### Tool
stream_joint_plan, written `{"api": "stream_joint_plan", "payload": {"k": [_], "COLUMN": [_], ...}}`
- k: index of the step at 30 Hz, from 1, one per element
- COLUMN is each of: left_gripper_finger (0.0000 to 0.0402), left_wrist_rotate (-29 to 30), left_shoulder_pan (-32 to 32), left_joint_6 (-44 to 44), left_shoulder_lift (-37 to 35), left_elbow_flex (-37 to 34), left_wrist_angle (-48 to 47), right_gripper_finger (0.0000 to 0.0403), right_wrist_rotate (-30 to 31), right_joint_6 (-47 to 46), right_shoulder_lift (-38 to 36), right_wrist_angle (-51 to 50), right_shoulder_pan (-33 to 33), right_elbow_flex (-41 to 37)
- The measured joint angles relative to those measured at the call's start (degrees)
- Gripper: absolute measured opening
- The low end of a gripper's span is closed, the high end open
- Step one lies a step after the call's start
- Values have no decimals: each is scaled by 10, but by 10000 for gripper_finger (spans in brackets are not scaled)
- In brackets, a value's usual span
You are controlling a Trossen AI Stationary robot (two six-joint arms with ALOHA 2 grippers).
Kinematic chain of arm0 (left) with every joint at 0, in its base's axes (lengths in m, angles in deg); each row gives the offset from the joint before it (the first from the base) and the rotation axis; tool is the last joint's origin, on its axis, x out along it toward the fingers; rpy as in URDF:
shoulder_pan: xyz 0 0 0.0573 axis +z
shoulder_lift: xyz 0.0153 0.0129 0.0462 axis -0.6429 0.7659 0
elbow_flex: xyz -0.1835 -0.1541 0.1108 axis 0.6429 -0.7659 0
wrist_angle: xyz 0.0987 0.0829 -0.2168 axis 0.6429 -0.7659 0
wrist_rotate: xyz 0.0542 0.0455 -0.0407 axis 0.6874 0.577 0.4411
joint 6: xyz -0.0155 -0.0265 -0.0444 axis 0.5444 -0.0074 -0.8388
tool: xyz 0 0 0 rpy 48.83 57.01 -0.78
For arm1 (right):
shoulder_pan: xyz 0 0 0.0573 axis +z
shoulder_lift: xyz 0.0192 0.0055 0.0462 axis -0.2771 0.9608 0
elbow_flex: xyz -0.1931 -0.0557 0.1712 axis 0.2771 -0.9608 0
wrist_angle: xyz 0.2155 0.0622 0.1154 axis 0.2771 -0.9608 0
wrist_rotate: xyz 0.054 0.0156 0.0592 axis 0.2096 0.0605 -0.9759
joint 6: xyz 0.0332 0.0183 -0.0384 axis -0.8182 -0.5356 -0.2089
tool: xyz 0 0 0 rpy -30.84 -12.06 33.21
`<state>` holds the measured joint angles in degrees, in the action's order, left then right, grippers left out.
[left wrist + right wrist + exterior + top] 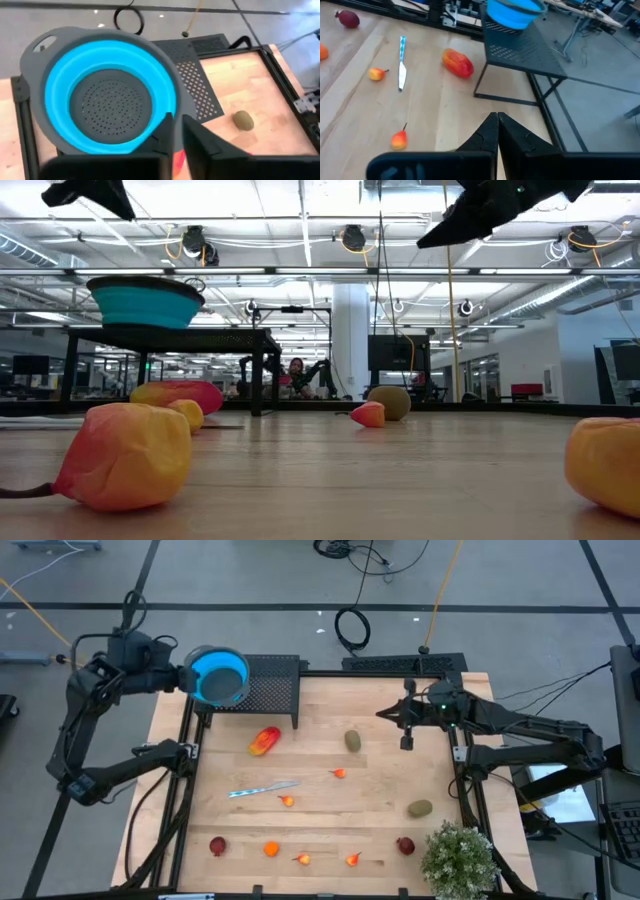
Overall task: Pick & Place Fruit
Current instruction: Put the mango into the blue strainer bowl on the shelf
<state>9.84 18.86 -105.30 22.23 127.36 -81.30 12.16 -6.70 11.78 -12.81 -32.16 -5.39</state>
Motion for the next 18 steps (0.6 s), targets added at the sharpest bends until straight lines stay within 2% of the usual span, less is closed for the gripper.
{"api": "stream_joint_plan", "payload": {"k": [5,10,18], "left_gripper_finger": [13,3,1], "left_wrist_rotate": [-2,-35,-22], "left_shoulder_pan": [-28,-71,-181], "left_joint_6": [18,38,38], "left_shoulder_lift": [-14,-18,1], "left_elbow_flex": [0,0,0], "left_wrist_angle": [43,107,135], "right_gripper_finger": [0,0,0], "right_wrist_rotate": [0,0,1], "right_joint_6": [2,2,-2], "right_shoulder_lift": [42,65,68], "right_wrist_angle": [20,36,55], "right_shoulder_pan": [9,9,8], "right_elbow_flex": [0,0,0]}}
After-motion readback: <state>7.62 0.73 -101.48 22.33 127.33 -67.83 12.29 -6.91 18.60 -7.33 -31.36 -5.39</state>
